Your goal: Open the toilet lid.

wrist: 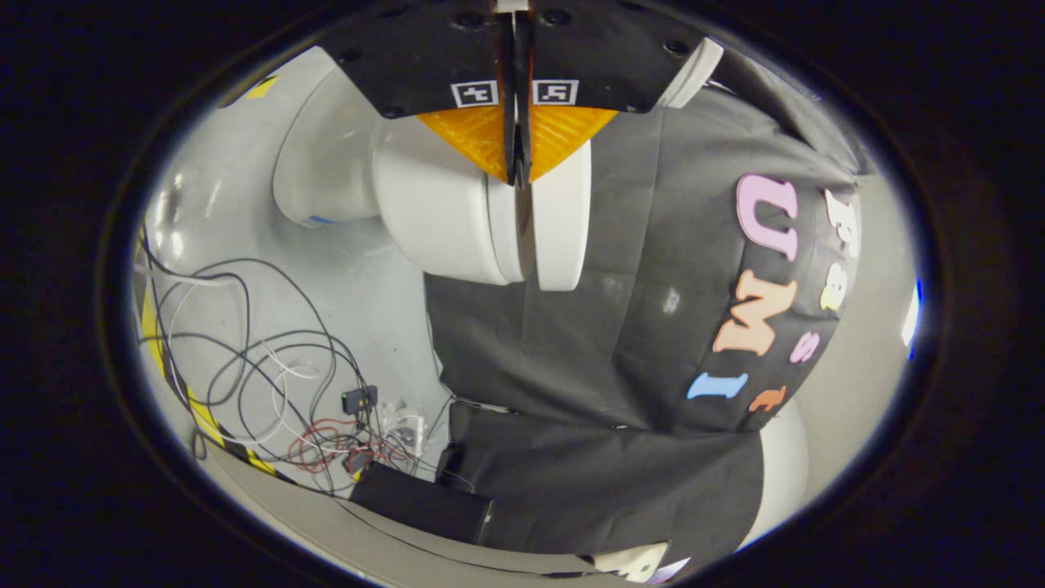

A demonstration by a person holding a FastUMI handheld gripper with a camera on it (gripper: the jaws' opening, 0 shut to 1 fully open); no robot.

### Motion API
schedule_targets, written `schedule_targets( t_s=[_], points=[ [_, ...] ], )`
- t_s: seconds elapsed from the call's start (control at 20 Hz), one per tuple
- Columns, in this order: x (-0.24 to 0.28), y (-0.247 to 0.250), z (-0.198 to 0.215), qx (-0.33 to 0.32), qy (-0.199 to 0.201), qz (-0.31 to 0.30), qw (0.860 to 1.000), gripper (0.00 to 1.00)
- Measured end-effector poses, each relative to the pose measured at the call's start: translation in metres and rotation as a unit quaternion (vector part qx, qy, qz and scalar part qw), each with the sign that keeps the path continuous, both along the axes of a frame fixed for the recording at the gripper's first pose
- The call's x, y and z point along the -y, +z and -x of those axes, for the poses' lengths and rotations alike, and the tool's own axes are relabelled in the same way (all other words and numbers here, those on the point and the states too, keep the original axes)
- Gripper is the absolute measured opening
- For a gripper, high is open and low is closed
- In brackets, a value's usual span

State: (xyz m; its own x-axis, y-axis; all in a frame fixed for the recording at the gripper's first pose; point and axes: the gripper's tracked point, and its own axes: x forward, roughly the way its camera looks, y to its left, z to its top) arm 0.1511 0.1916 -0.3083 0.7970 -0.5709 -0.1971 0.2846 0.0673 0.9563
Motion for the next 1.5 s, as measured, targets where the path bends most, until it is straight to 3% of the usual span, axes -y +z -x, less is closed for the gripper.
schedule_targets(
  t_s=[0.2, 0.45, 0.65, 1.0, 1.5],
  points=[
    [0.003, 0.004, 0.004, -0.09, 0.0, 0.054, 0.994, 0.01],
    [0.0, 0.01, 0.004, -0.122, 0.004, 0.087, 0.989, 0.02],
    [-0.003, 0.05, 0.002, -0.135, 0.003, 0.152, 0.979, 0.03],
    [-0.032, 0.153, -0.019, -0.155, 0.019, 0.289, 0.945, 0.02],
    [-0.092, 0.227, -0.05, -0.203, 0.069, 0.412, 0.886, 0.02]
  ],
)
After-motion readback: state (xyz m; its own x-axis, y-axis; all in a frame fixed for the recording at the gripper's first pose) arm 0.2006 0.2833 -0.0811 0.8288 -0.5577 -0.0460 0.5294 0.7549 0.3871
